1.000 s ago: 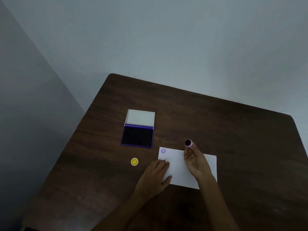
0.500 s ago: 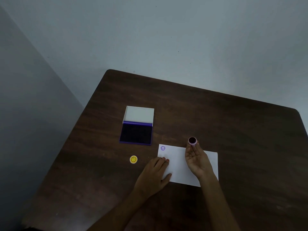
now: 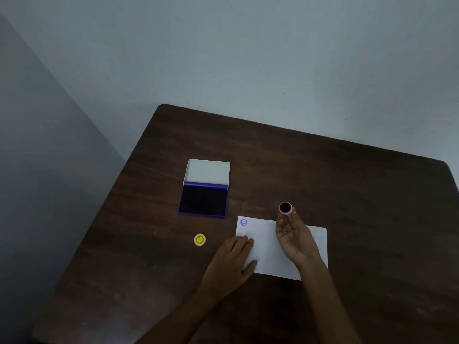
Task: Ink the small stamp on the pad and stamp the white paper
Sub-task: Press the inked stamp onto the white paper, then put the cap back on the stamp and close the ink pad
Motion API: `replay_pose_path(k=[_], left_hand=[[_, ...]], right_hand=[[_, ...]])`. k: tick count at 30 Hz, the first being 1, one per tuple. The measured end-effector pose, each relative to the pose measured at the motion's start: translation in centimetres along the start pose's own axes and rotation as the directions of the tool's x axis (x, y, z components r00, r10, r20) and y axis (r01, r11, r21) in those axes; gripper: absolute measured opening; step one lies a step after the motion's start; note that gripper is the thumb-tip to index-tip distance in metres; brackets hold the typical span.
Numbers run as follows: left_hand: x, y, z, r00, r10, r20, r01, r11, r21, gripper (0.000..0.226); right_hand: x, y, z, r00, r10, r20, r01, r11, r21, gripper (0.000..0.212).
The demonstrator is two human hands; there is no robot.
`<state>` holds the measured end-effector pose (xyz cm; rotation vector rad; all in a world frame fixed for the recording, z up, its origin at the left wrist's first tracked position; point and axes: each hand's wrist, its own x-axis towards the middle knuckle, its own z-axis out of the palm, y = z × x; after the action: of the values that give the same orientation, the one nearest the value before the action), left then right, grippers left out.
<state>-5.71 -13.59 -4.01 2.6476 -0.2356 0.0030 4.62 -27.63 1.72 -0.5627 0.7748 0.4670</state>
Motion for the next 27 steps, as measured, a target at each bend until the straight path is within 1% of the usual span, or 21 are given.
replay_pose_path(k=[1, 4, 7, 10, 13, 16, 17, 19, 21, 23, 27], left_hand=[[0.0, 0.1, -0.1, 1.0, -0.009, 0.027, 0.009, 1.0, -0.015, 0.053], [0.0, 0.4, -0.9, 0.993, -0.05, 0.104, 0.054, 0.998, -0.04, 0.068], [0.0, 0.5, -1.4, 0.987, -0.106, 0.123, 0.109, 0.994, -0.013, 0.067], [0.0, 0.3, -2.3, 0.982, -0.149, 0.112, 0.149, 0.989, 0.008, 0.063], [0.1, -0.6, -3.7, 0.982, -0.185, 0.047, 0.184, 0.983, 0.029, 0.061], [-0.6, -2.2, -5.1, 0.973, -0.224, -0.054, 0.228, 0.966, 0.118, 0.04], [-1.0, -2.7, -5.4, 0.969, -0.242, -0.057, 0.248, 0.957, 0.15, 0.04], [-2.0, -4.0, -5.7, 0.961, -0.277, 0.011, 0.271, 0.947, 0.173, 0.048], [-3.0, -5.0, -6.1, 0.956, -0.292, 0.017, 0.285, 0.942, 0.178, 0.05], [-3.6, -5.6, -6.4, 0.956, -0.293, 0.025, 0.285, 0.944, 0.168, 0.052], [-4.2, -6.3, -6.7, 0.969, -0.245, 0.04, 0.236, 0.958, 0.161, 0.054]], right_hand=[[-0.2, 0.0, 0.1, 1.0, -0.005, 0.0, 0.005, 1.0, -0.003, 0.012], [-0.7, 0.3, 0.6, 1.0, -0.017, 0.01, 0.018, 1.0, -0.019, 0.012], [-1.4, 0.7, 1.1, 0.999, -0.019, 0.035, 0.02, 0.999, -0.028, 0.014], [-2.1, 1.3, 1.8, 0.998, -0.019, 0.063, 0.022, 0.999, -0.047, 0.012], [-2.8, 2.0, 2.5, 0.996, -0.018, 0.091, 0.025, 0.997, -0.074, 0.011], [-3.5, 3.2, 3.3, 0.994, -0.012, 0.11, 0.024, 0.994, -0.11, 0.011], [-3.7, 3.6, 3.6, 0.993, -0.007, 0.117, 0.022, 0.992, -0.124, 0.011], [-4.1, 4.7, 4.0, 0.993, 0.008, 0.122, 0.01, 0.989, -0.15, 0.011], [-4.5, 5.9, 4.4, 0.992, 0.026, 0.126, -0.005, 0.986, -0.169, 0.011], [-4.9, 7.0, 4.9, 0.989, 0.047, 0.14, -0.023, 0.985, -0.17, 0.01], [-5.5, 9.1, 5.3, 0.984, 0.095, 0.148, -0.072, 0.985, -0.158, 0.01]])
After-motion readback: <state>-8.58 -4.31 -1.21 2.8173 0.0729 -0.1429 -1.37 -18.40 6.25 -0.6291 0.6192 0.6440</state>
